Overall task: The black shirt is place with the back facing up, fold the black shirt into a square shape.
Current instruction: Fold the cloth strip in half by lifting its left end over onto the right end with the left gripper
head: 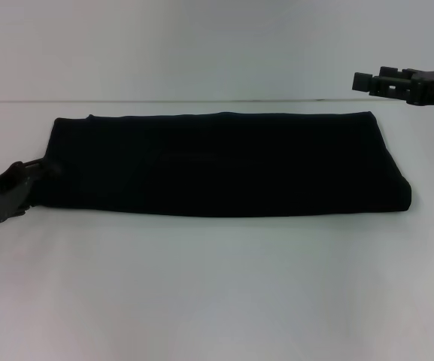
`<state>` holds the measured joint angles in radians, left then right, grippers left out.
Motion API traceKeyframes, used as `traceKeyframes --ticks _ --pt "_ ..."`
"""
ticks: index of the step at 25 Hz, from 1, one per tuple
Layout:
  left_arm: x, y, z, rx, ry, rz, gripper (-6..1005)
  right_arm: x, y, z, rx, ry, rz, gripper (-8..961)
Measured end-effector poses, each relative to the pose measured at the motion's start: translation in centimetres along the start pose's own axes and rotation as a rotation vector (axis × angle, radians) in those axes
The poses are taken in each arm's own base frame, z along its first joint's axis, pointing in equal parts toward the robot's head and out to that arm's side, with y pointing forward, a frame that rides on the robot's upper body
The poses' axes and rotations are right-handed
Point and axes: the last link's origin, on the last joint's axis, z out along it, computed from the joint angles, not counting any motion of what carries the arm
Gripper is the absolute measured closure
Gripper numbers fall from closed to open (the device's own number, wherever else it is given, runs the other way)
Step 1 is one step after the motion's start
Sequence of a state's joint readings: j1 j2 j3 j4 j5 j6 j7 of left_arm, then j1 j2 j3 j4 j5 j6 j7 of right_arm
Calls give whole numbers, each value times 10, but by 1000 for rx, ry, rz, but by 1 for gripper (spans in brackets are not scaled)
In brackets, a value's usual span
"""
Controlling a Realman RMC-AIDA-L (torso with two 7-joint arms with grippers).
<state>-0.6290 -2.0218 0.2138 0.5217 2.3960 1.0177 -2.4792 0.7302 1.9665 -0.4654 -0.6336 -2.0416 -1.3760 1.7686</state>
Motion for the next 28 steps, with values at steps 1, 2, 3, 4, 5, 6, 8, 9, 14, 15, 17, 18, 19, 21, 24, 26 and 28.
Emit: traceKeyframes --ticks 1,2,3,4,5,6,8,9,14,15,17,18,19,21,24,26,28 --pt "0 0 0 0 1 6 194 0 0 0 0 0 0 57" --pt "0 -1 -1 -1 4 11 194 0 0 0 0 0 0 57" --pt "0 -2 -2 -1 8 12 221 0 0 0 0 0 0 57" --pt "0 -3 -2 -2 12 12 248 0 0 0 0 0 0 57" --pt "1 -4 -3 -1 15 13 275 0 0 0 1 -1 -1 57" --pt "1 -4 -3 1 17 13 302 -1 0 0 2 -2 -1 57" --pt "1 -5 -3 5 16 17 355 -1 0 -1 2 -3 -1 57" --pt "1 -5 -3 8 16 20 382 -1 0 -1 3 -4 -1 57" --pt "1 -6 -2 18 20 35 572 -2 -1 -1 5 -5 -7 58" --pt "1 -6 -1 18 20 37 612 -2 -1 -1 5 -5 -8 58" --pt "1 -6 -2 20 21 47 693 -2 -1 -1 7 -4 -7 58" --pt "1 -6 -2 20 21 53 733 -2 -1 -1 8 -4 -7 58" --pt "1 -6 -2 20 22 63 773 -2 -1 -1 9 -4 -7 58" --pt "2 -7 -3 23 22 87 853 -1 -1 0 8 -3 -6 58" --pt "2 -8 -4 27 23 106 916 0 1 3 2 -3 -1 58" --pt "4 -14 -9 40 35 159 958 1 2 4 2 -7 2 59" --pt "6 -18 -14 46 45 196 979 3 3 6 3 -11 8 59"
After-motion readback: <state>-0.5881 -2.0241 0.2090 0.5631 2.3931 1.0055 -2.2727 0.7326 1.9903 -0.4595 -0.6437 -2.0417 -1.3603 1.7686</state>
